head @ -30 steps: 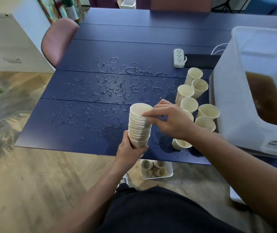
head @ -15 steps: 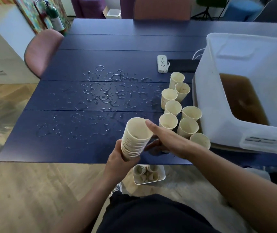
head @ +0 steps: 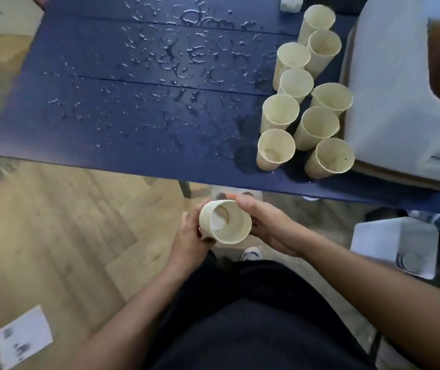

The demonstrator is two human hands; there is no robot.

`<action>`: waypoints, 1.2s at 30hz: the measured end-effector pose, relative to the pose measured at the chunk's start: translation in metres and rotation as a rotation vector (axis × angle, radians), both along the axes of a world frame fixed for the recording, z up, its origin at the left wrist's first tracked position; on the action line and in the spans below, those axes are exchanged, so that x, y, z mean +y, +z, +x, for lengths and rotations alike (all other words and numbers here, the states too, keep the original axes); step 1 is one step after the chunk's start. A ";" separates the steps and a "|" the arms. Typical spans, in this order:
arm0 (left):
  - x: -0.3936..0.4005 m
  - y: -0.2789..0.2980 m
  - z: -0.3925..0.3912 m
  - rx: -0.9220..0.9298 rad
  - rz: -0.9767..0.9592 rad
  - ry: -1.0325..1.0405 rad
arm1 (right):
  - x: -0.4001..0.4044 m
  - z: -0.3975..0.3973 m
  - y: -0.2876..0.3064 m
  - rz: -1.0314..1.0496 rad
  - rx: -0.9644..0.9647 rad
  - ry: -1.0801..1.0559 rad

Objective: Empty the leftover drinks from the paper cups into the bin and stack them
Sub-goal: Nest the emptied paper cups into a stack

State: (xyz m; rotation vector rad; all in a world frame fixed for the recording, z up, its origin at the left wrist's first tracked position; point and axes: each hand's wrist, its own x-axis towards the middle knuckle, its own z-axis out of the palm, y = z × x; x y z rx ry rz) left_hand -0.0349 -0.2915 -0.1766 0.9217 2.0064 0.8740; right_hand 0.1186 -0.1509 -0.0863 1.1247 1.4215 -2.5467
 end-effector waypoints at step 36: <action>0.083 -0.131 0.025 -0.794 -0.523 0.532 | 0.022 0.024 -0.204 0.114 -0.456 -0.213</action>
